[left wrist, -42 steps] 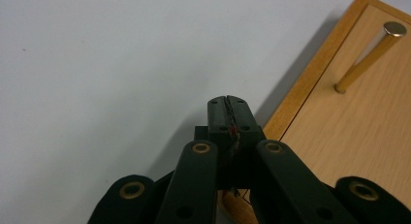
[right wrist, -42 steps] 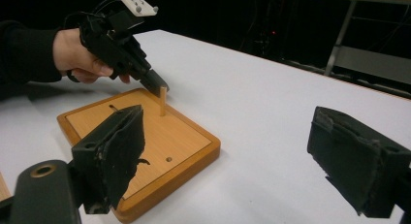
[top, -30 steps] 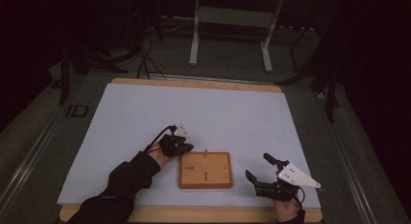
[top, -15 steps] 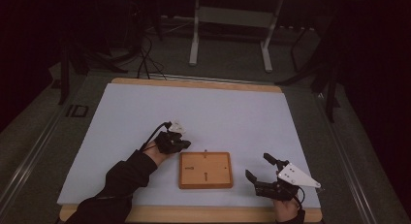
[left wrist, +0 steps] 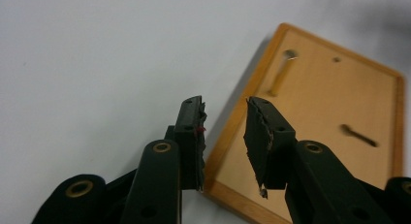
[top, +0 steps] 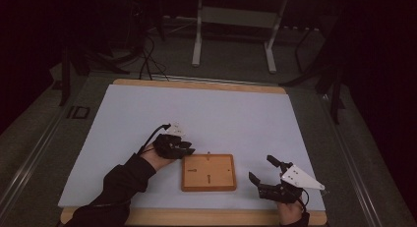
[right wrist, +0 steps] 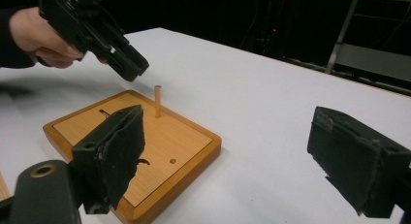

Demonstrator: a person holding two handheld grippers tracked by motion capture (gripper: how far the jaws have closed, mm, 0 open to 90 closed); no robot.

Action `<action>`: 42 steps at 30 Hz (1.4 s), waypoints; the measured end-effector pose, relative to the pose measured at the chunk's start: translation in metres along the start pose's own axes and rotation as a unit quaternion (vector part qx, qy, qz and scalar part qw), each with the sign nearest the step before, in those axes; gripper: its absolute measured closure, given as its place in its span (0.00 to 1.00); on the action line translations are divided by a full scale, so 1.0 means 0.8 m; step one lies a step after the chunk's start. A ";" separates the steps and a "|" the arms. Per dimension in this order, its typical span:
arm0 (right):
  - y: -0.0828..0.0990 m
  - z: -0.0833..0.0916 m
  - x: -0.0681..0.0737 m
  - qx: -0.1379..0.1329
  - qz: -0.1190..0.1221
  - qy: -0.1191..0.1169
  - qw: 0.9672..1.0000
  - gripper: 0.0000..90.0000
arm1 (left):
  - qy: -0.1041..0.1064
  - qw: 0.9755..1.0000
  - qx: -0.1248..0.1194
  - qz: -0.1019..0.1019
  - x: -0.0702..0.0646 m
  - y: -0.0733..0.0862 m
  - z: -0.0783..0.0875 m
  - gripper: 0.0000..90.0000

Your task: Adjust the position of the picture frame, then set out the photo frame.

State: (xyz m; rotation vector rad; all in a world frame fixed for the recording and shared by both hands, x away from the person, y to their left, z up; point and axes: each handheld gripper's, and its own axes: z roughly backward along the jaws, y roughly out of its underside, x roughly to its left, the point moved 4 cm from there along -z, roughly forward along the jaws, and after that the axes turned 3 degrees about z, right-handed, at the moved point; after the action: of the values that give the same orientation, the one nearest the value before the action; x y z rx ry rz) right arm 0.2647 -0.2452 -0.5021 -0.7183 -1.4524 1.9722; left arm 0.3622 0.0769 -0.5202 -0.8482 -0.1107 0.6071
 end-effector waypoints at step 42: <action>0.003 -0.007 0.002 0.014 0.001 -0.013 1.000 0.14 | 0.022 0.999 0.033 -0.033 -0.047 -0.032 -0.054 0.79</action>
State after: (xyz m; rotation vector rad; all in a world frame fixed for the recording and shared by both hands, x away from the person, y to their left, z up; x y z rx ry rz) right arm 0.2674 -0.2413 -0.5062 -0.6830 -1.4370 2.0067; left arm 0.3570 0.0147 -0.5253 -0.7910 -0.0790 0.5273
